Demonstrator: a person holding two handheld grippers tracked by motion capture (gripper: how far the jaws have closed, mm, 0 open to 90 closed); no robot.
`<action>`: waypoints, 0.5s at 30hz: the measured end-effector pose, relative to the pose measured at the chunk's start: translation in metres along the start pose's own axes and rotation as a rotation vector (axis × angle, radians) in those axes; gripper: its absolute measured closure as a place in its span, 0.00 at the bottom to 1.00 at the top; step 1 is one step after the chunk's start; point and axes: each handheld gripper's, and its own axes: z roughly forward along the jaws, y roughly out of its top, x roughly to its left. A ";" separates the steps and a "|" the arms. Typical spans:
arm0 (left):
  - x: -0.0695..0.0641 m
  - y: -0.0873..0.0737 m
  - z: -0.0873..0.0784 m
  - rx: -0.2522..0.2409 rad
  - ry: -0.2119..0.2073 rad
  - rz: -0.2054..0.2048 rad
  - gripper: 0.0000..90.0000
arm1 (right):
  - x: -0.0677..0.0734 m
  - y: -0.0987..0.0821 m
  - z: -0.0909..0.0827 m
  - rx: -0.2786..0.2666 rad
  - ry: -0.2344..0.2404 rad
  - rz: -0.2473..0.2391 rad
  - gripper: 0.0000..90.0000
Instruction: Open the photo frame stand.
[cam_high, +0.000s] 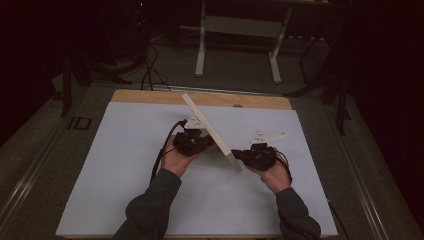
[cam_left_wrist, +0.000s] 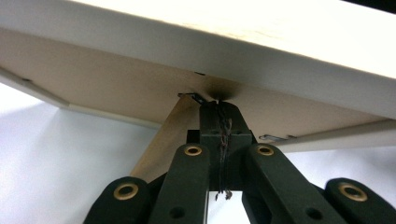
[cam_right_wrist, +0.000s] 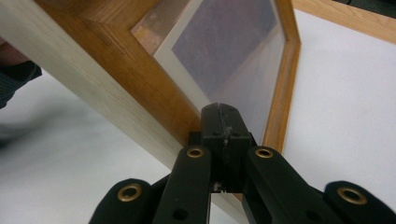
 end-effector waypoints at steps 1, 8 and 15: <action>0.000 0.000 0.000 -0.002 -0.001 -0.001 1.00 | 0.000 0.000 0.000 0.002 0.000 -0.003 1.00; 0.003 0.000 0.002 -0.010 -0.014 0.002 1.00 | 0.002 -0.001 0.001 0.009 0.009 -0.009 1.00; 0.004 0.000 0.002 -0.011 -0.017 0.005 1.00 | 0.003 -0.004 0.004 0.021 0.017 -0.010 1.00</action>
